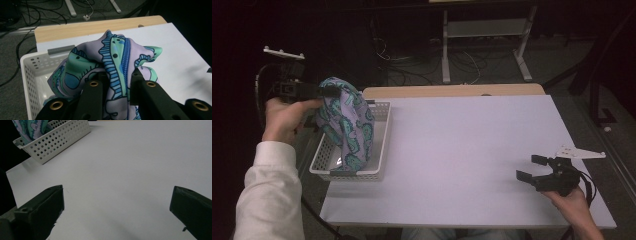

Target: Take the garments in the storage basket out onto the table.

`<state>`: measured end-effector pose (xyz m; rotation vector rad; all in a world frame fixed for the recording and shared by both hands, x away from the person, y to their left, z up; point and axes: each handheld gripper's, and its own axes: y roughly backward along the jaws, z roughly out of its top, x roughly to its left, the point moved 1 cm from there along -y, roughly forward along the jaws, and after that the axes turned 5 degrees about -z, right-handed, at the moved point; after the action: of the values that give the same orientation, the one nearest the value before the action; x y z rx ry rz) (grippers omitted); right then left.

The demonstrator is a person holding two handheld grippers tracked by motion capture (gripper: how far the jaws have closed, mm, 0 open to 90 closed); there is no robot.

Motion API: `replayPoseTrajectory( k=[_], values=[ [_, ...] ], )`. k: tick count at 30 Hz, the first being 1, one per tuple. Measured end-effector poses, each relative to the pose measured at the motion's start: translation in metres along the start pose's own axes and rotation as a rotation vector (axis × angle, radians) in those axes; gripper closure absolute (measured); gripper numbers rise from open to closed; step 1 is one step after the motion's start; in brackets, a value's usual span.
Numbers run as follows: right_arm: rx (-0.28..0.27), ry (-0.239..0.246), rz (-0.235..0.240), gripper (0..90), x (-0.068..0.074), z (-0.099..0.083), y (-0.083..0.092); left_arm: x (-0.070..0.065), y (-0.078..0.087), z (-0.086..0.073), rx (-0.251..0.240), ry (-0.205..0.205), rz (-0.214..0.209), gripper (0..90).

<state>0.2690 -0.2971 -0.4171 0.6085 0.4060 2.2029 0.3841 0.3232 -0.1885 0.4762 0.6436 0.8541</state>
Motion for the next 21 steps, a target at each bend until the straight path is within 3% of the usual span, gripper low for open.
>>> replayPoseTrajectory(
  k=[21],
  values=[
    [0.010,0.007,-0.001,0.0,0.002,0.000,-0.001,-0.026,0.028,0.043,-0.019,-0.050,0.015,77.8]
  ],
)
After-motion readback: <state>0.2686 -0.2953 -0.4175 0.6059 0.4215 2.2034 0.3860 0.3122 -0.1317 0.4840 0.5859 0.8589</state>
